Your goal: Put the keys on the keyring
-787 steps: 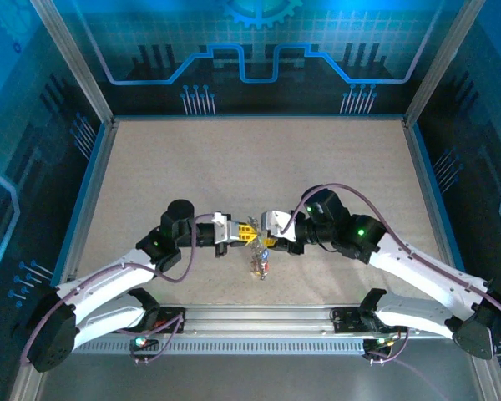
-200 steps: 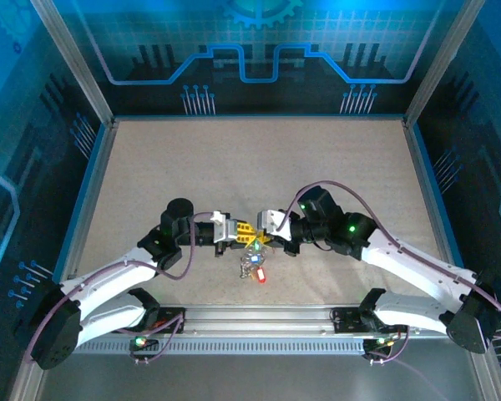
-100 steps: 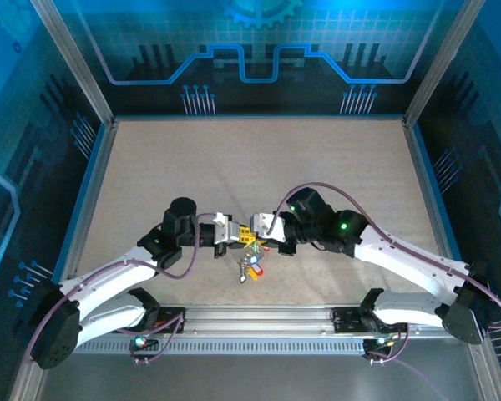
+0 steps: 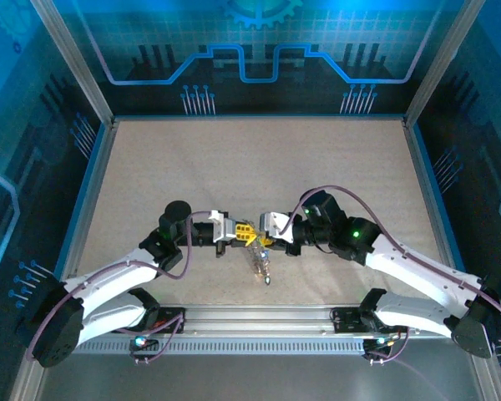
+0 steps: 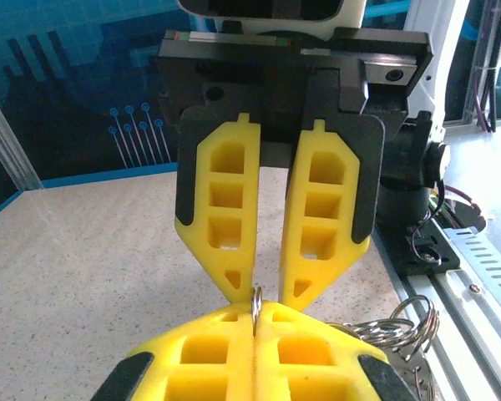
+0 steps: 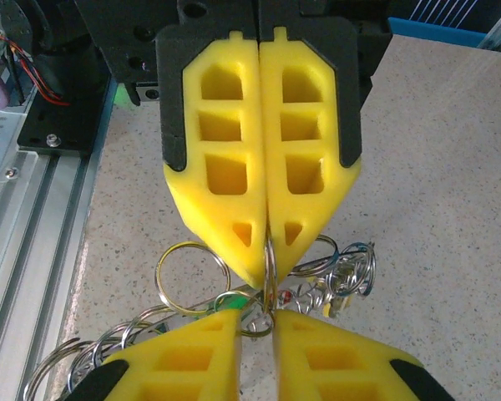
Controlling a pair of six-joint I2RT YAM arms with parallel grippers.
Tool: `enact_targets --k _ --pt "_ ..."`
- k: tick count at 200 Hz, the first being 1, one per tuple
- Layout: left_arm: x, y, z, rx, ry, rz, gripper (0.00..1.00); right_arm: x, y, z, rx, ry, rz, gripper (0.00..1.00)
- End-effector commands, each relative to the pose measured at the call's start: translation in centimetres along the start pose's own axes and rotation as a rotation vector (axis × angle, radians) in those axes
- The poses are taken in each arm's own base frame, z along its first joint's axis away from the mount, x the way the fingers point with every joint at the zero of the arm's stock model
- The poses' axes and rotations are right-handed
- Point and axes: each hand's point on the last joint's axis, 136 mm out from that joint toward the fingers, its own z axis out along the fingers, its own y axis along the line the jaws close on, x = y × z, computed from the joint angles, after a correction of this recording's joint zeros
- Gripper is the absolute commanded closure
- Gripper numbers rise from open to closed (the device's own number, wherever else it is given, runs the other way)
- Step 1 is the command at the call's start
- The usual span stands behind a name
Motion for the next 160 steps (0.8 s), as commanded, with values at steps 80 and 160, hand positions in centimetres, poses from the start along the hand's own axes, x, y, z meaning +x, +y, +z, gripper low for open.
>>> enact_targets --k 80,160 --pt "-2.6 0.1 -0.1 0.021 -0.127 0.049 1.0 -1.8 -0.1 0.4 -0.014 -0.124 0.028 0.9" --pt "-1.7 0.3 0.1 0.01 -0.089 0.028 0.88 -1.6 -0.6 -1.5 0.052 -0.122 0.011 1.0"
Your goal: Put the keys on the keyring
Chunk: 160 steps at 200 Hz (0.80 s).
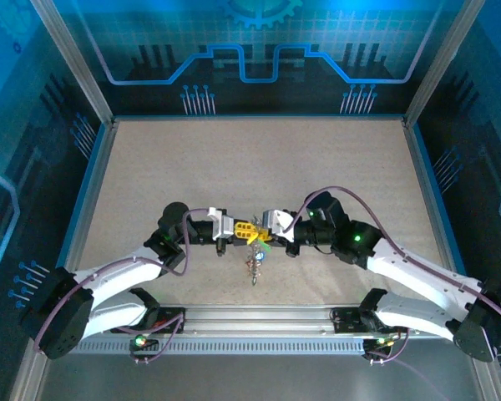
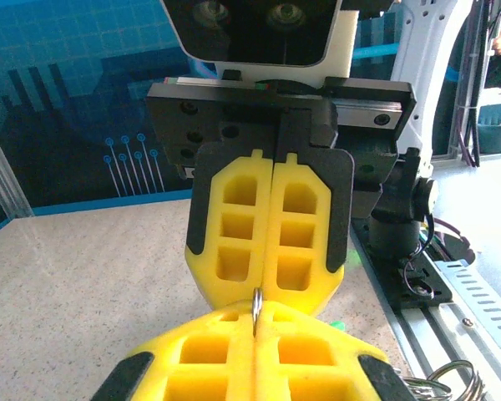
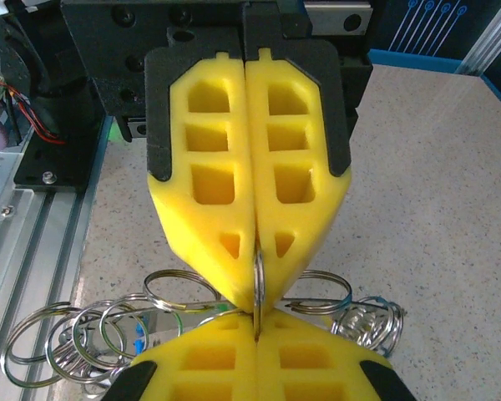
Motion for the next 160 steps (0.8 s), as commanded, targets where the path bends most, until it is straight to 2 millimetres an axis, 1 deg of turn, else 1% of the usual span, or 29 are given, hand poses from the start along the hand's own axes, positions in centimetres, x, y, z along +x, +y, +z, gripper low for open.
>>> enact_targets --k 1,21,50,76,89,92,136,151,160 --pt "-0.6 0.2 -0.2 -0.011 -0.005 0.044 0.87 -0.9 -0.2 -1.2 0.019 -0.03 -0.025 1.0" --pt "0.0 0.3 -0.3 -0.016 0.04 0.052 0.87 -0.3 -0.3 -1.6 0.032 0.017 -0.028 1.0" --pt "0.4 0.3 -0.3 -0.015 0.083 0.055 0.87 -0.2 -0.3 -1.8 0.031 0.037 -0.031 1.0" --pt "0.5 0.3 -0.2 -0.012 0.085 0.048 0.86 0.0 -0.2 -1.5 0.019 0.059 -0.035 1.0" --pt "0.5 0.3 -0.2 -0.01 0.086 0.043 0.85 0.1 -0.3 -1.3 0.016 0.068 -0.039 1.0" --pt "0.5 0.2 -0.2 -0.01 0.085 0.044 0.83 0.2 -0.2 -1.2 0.016 0.073 -0.039 1.0" --pt "0.7 0.0 0.1 0.007 0.092 0.031 0.81 0.0 -0.4 -0.8 0.019 0.083 -0.044 1.0" --pt "0.8 -0.2 0.2 0.018 0.095 0.021 0.74 0.0 -0.6 -0.8 0.029 0.088 -0.045 1.0" --pt "0.8 -0.4 0.3 0.025 0.097 0.017 0.73 0.0 -0.7 -0.8 0.035 0.091 -0.044 1.0"
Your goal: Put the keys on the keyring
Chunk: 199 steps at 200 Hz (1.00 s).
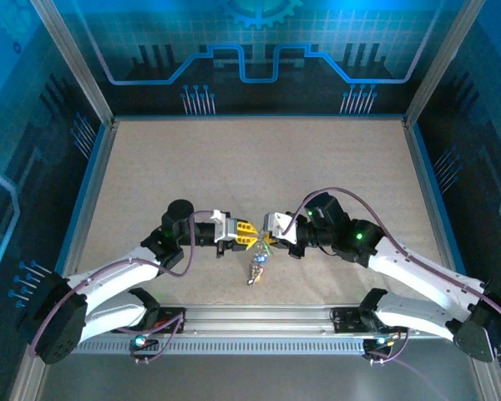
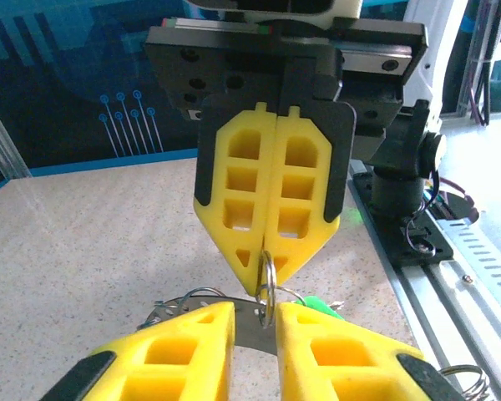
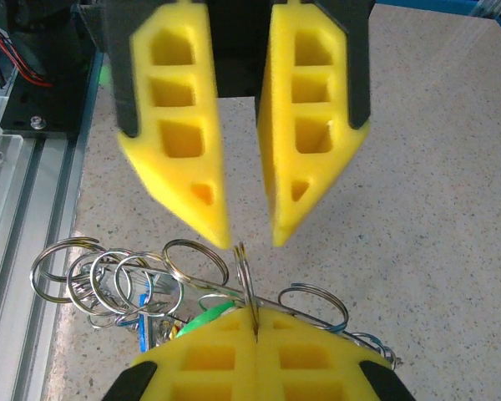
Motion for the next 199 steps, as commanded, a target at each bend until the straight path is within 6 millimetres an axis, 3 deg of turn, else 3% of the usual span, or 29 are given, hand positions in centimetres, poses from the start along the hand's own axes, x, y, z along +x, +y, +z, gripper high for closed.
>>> enact_targets --k 1,69,105,140,153,175,199 --pt "-1.3 0.0 0.4 0.023 -0.016 0.022 0.73 -2.1 -0.8 -0.6 0.034 -0.043 -0.038 1.0" --pt "-0.9 -0.1 0.8 0.032 0.01 -0.002 0.75 -2.6 -0.3 -0.5 0.016 -0.044 -0.058 1.0" --pt "-0.5 0.2 0.9 0.022 0.042 -0.023 0.92 -2.6 -0.3 -0.2 0.017 -0.037 -0.068 1.0" --pt "0.1 0.6 0.9 0.0 0.08 -0.032 0.92 -2.9 -0.2 -0.4 0.015 -0.05 -0.068 1.0" --pt "0.0 0.5 0.9 0.006 0.082 -0.033 1.0 -2.6 0.0 -0.2 0.004 -0.038 -0.066 1.0" --pt "-0.5 0.3 0.8 0.016 0.057 -0.029 1.0 -2.8 -0.3 -0.3 0.017 -0.043 -0.061 1.0" --pt "-1.2 0.3 0.7 0.006 0.007 -0.023 1.0 -3.5 -0.3 -0.9 0.02 -0.126 -0.021 0.87"
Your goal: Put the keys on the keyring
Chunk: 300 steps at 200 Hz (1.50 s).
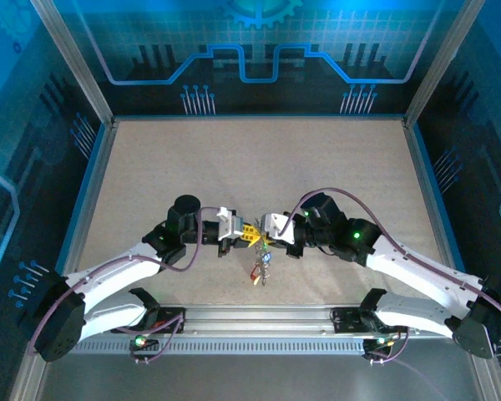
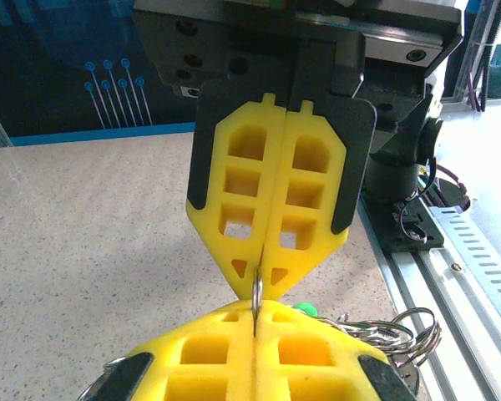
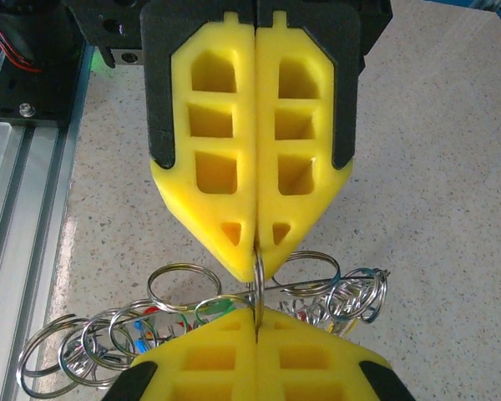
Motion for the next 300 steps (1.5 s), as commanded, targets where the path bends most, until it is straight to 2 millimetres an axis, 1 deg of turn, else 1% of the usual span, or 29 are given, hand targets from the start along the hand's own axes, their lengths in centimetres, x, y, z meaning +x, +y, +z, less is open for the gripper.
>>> enact_targets --k 1,11,49,61,73,118,125,131,137,153,166,172,184,198,202,212,218,228,242,257,282,295,300 --pt "-1.6 0.1 -0.1 -0.006 -0.063 0.027 1.0 -3.3 -0.3 -1.3 0.011 -0.153 -0.002 0.86" --pt "-1.9 -0.1 -0.1 0.0 -0.081 0.03 1.0 -3.3 -0.2 -1.4 0.012 -0.167 0.008 0.83" --pt "-2.7 -0.1 -0.4 -0.007 -0.132 0.061 1.0 -1.8 -0.1 -1.1 0.01 -0.135 0.03 0.81" --pt "-2.9 -0.1 -0.6 -0.016 -0.154 0.074 1.0 -1.8 0.0 -1.1 0.006 -0.14 0.034 0.78" --pt "-3.2 -0.2 -0.8 -0.017 -0.177 0.086 1.0 -1.8 0.0 -1.1 0.007 -0.145 0.038 0.78" --pt "-3.7 -0.7 -0.7 0.021 -0.228 0.077 1.0 -2.0 0.0 -1.2 0.002 -0.165 0.047 0.78" --pt "-3.8 -0.8 -0.7 0.028 -0.236 0.078 1.0 -2.0 0.1 -1.2 -0.002 -0.166 0.048 0.8" --pt "-3.8 -0.9 -0.6 0.035 -0.24 0.076 1.0 -2.1 0.1 -1.2 -0.007 -0.171 0.047 0.86" --pt "-3.9 -0.9 -0.6 0.041 -0.243 0.077 1.0 -2.2 0.2 -1.1 -0.014 -0.175 0.049 0.9" --pt "-3.9 -1.0 -0.6 0.05 -0.247 0.076 1.0 -2.4 0.3 -0.9 -0.028 -0.18 0.051 0.94" --pt "-3.9 -1.1 -0.6 0.052 -0.248 0.076 1.0 -2.6 0.3 -0.8 -0.037 -0.184 0.05 0.95" --pt "-3.8 -1.0 -0.6 0.051 -0.248 0.077 1.0 -2.7 0.3 -0.7 -0.04 -0.187 0.05 0.93" --pt "-3.8 -1.1 -0.6 0.052 -0.247 0.078 1.0 -2.9 0.3 -0.6 -0.045 -0.198 0.054 0.88" --pt "-3.7 -1.1 -0.5 0.052 -0.244 0.079 1.0 -3.2 0.3 -0.5 -0.053 -0.215 0.054 0.86" --pt "-3.7 -1.1 -0.5 0.054 -0.244 0.079 1.0 -3.3 0.3 -0.5 -0.056 -0.217 0.054 0.88" --pt "-3.5 -1.0 -0.4 0.053 -0.237 0.07 1.0 -3.4 0.3 -0.5 -0.056 -0.219 0.047 0.99" --pt "-3.5 -0.8 -0.4 0.044 -0.232 0.063 1.0 -3.4 0.2 -0.6 -0.048 -0.216 0.043 1.0" --pt "-3.4 -0.3 -0.3 0.019 -0.219 0.046 0.87 -3.2 0.0 -0.7 -0.037 -0.2 0.036 1.0" --pt "-3.1 0.4 -0.4 -0.03 -0.19 0.034 0.79 -2.7 -0.3 -0.7 -0.017 -0.156 0.025 1.0" --pt "-2.6 0.5 -0.5 -0.048 -0.135 0.049 0.78 -2.1 -0.4 -0.7 0.003 -0.094 0.005 1.0" --pt "-1.5 0.8 -0.5 -0.074 -0.028 0.054 0.77 -2.2 -0.3 -0.7 0.011 -0.05 -0.029 1.0" --pt "-1.3 0.9 -0.5 -0.078 -0.007 0.051 0.77 -1.7 0.0 -0.3 0.011 -0.02 -0.039 1.0" --pt "-1.3 0.8 -0.4 -0.073 -0.006 0.055 0.77 -2.6 -0.4 -0.7 0.027 -0.031 -0.052 1.0"
